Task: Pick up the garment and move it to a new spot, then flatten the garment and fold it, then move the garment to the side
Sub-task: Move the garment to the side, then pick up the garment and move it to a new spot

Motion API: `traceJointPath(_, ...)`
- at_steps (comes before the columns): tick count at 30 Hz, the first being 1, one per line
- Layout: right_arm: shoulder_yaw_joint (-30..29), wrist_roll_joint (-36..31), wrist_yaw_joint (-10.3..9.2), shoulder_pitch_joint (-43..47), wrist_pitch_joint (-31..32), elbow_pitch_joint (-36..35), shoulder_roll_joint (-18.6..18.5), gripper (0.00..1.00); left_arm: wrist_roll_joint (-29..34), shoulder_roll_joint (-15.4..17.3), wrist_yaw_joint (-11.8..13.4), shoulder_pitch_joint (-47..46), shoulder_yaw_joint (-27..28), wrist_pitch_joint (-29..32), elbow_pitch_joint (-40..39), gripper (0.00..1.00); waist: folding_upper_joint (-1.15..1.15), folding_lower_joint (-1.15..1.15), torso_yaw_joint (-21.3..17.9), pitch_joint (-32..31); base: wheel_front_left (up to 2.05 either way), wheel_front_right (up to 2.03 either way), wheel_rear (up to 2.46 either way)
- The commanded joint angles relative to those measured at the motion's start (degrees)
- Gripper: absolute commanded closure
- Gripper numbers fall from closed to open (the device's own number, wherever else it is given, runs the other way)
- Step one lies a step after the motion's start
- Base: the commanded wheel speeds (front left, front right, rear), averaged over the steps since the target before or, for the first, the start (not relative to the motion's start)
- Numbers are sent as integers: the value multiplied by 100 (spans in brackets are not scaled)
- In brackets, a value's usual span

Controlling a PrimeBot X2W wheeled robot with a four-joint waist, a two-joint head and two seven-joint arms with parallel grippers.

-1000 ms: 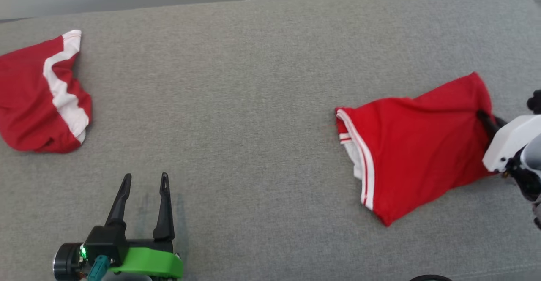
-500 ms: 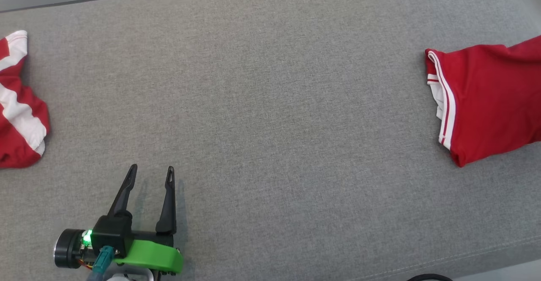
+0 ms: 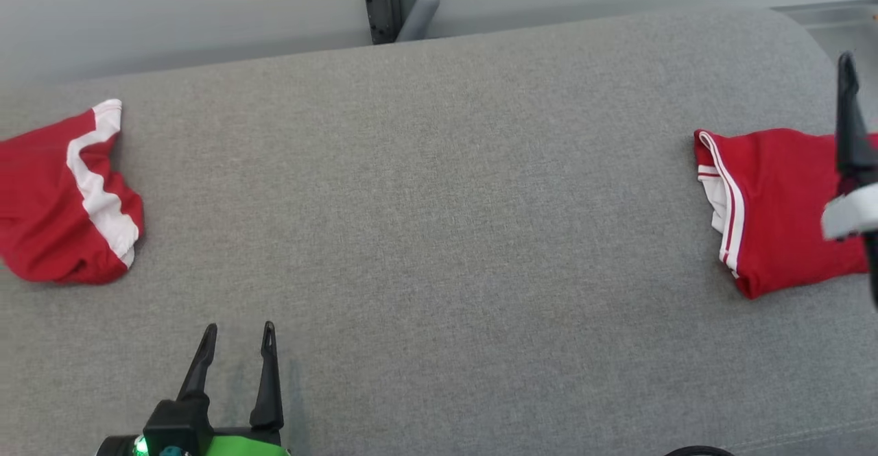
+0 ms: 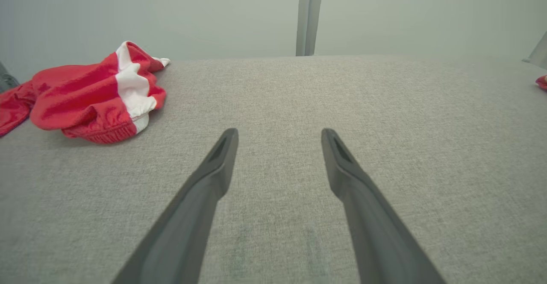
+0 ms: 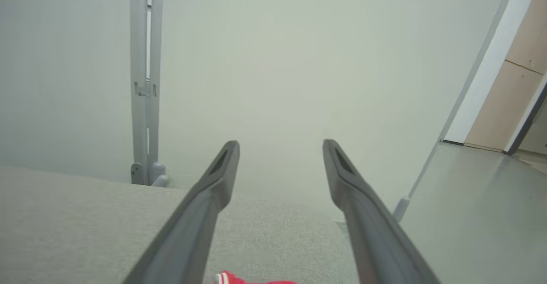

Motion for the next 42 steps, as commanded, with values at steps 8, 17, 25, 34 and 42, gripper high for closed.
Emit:
traceJointPath(8, -492, -581, -9, 2304, -12, -1844, 1339, 0, -123, -9, 58, 155, -67, 1, 52, 0, 69, 0, 482, -702, 0, 0, 0)
traceJointPath(17, -491, -523, -9, 3528, -13, -1711, 2000, 0, -294, -10, 120, 113, -92, 1, 152, 0, 69, 0, 662, -914, 0, 0, 0)
traceJointPath(25, -347, -622, -9, 3658, -13, -1308, 2069, 0, -358, -10, 143, 98, -200, 1, 167, 0, 69, 0, 742, -922, 0, 0, 0)
traceJointPath(34, -311, -730, -9, 3601, -13, -1323, 1978, 0, -332, -10, 124, 40, -157, 1, 146, 0, 69, 0, 899, -895, 0, 0, 0)
traceJointPath(42, -303, -742, -9, 3759, -13, -1330, 1972, 0, -444, -9, 212, 44, -135, 0, 147, 0, 69, 0, 2099, -917, 0, 0, 0)
